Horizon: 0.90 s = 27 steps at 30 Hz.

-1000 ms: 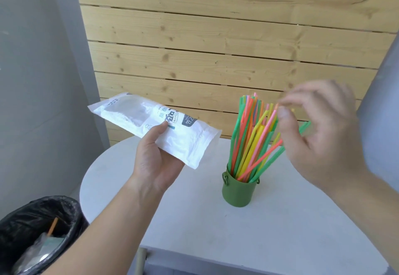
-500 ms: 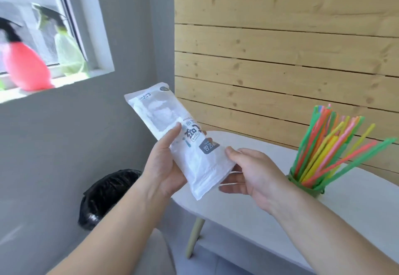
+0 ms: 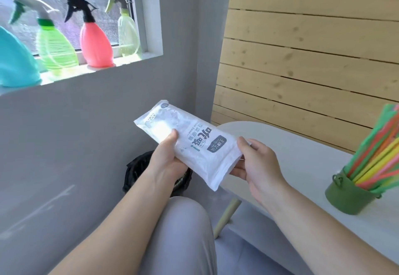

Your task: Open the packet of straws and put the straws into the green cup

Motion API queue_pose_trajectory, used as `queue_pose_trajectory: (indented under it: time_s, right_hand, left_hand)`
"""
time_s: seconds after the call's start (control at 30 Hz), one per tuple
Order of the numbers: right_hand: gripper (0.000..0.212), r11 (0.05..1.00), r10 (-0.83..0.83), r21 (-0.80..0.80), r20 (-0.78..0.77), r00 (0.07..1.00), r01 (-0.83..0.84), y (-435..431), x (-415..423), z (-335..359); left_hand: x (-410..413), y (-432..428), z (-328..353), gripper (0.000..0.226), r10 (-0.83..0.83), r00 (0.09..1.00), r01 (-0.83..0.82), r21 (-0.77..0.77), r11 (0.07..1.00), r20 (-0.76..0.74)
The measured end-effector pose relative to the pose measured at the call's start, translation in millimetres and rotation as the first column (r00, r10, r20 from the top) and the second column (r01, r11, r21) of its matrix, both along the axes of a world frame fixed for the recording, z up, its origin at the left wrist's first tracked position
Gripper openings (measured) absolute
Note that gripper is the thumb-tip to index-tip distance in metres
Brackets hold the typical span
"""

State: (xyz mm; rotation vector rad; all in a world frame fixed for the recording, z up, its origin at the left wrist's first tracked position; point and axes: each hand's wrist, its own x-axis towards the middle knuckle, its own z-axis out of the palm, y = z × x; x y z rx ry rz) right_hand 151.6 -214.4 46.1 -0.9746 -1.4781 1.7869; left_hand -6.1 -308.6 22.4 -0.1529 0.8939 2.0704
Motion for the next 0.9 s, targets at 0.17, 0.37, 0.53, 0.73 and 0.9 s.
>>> queue_pose_trajectory:
  time_s: [0.17, 0.37, 0.53, 0.73, 0.9]
  right_hand:
    - [0.023, 0.982, 0.182, -0.069, 0.087, 0.979, -0.176, -8, -26, -11]
    - [0.025, 0.98, 0.195, -0.028, 0.278, 0.941, -0.195, -4, -80, -22]
    - [0.037, 0.976, 0.197, 0.002, 0.424, 0.884, -0.218, -5, -127, -51]
    - [0.042, 0.977, 0.187, 0.002, 0.472, 0.861, -0.214, 0, -161, -85]
    - [0.056, 0.937, 0.293, -0.039, 0.633, 0.717, -0.348, 0, -168, -101]
  left_hand:
    - [-19, -13, -16, 0.043, 0.016, 0.999, -0.018, -0.066, 0.998, -0.043]
    - [-42, -48, -58, 0.028, 0.019, 0.997, -0.041, -0.298, 0.954, -0.076]
    - [-63, -60, -97, 0.026, -0.01, 0.996, -0.035, -0.467, 0.884, -0.093]
    - [-73, -53, -127, 0.016, -0.11, 0.978, -0.003, -0.544, 0.839, -0.175]
    - [-82, -49, -141, 0.071, -0.134, 0.95, -0.057, -0.577, 0.815, -0.283]
